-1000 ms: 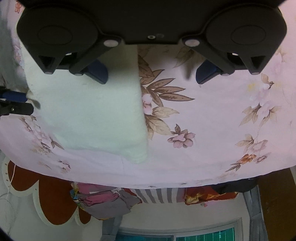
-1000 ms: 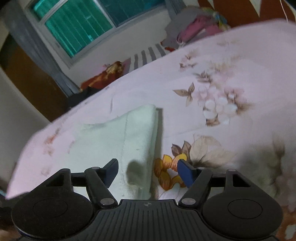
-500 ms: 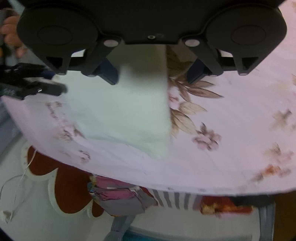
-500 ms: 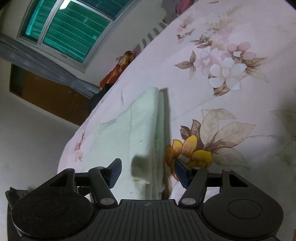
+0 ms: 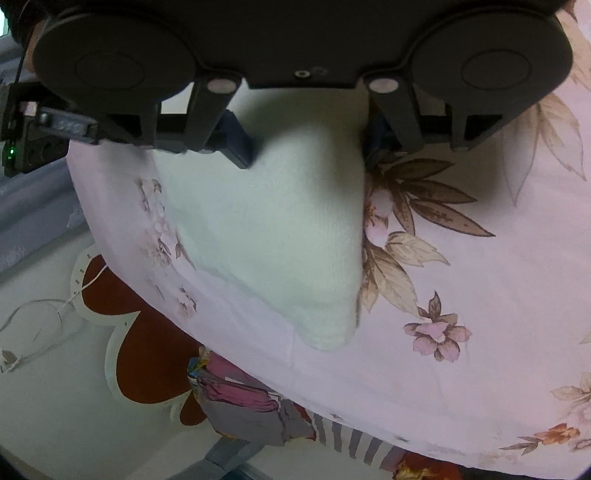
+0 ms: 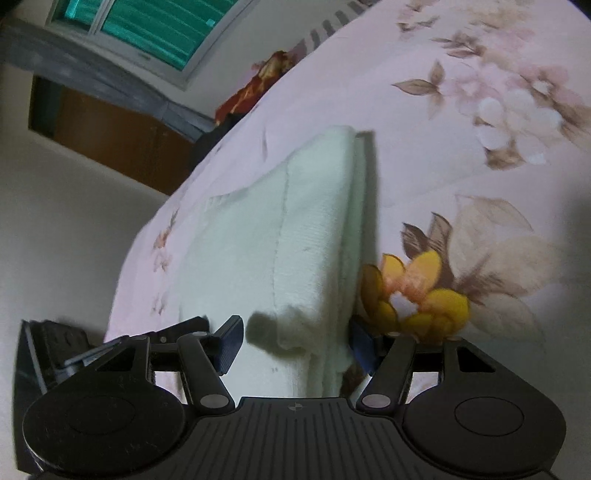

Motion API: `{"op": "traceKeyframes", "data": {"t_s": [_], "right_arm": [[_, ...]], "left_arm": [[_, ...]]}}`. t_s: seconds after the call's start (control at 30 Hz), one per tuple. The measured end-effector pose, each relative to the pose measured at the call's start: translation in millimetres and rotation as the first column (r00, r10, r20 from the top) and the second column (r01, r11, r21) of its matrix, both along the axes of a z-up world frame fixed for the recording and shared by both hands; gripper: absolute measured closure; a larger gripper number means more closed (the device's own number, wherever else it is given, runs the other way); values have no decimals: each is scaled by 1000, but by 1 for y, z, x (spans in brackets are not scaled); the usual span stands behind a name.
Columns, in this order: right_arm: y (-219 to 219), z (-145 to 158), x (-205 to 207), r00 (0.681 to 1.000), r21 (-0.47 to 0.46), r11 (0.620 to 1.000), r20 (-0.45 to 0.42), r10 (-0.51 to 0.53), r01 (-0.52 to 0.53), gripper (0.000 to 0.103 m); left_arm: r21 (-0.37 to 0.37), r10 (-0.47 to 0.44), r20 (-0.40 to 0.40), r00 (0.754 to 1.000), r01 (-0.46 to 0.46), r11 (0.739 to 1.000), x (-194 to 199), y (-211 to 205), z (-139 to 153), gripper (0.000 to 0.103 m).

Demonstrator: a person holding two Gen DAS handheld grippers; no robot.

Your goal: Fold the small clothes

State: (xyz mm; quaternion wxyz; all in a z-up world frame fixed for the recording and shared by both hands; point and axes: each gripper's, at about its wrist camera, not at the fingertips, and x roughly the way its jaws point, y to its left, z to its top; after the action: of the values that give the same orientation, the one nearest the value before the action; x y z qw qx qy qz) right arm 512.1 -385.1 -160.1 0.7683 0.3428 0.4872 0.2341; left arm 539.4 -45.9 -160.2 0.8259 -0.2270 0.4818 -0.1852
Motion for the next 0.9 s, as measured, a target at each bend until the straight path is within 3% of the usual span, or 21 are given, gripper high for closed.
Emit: {"op": "traceKeyframes", "data": {"t_s": [0.1, 0.2, 0.27, 0.37, 0.7, 0.9], "right_arm": [[11, 1, 5, 1000, -54, 999, 6, 7, -6, 59], [31, 12, 4, 998, -172, 984, 47, 45, -36, 65], [50, 25, -3, 990, -293, 954, 104, 97, -62, 68], [66, 43, -14, 978, -380, 923, 165, 126, -55, 71], [117, 78, -47, 963, -420, 907, 239, 126, -14, 72], [194, 95, -51, 952, -418, 908, 262, 157, -35, 72]], "left_arm": [[50, 1, 13, 1000, -1, 999, 1, -10, 3, 55], [157, -35, 90, 995, 21, 987, -6, -26, 18, 72], [201, -58, 139, 989, 29, 979, -13, -32, 26, 75], [225, -79, 165, 983, 41, 974, -19, -31, 34, 76], [239, -94, 237, 967, 36, 970, -42, 28, 70, 76], [239, -53, 245, 968, -7, 971, -62, 97, 80, 76]]}}
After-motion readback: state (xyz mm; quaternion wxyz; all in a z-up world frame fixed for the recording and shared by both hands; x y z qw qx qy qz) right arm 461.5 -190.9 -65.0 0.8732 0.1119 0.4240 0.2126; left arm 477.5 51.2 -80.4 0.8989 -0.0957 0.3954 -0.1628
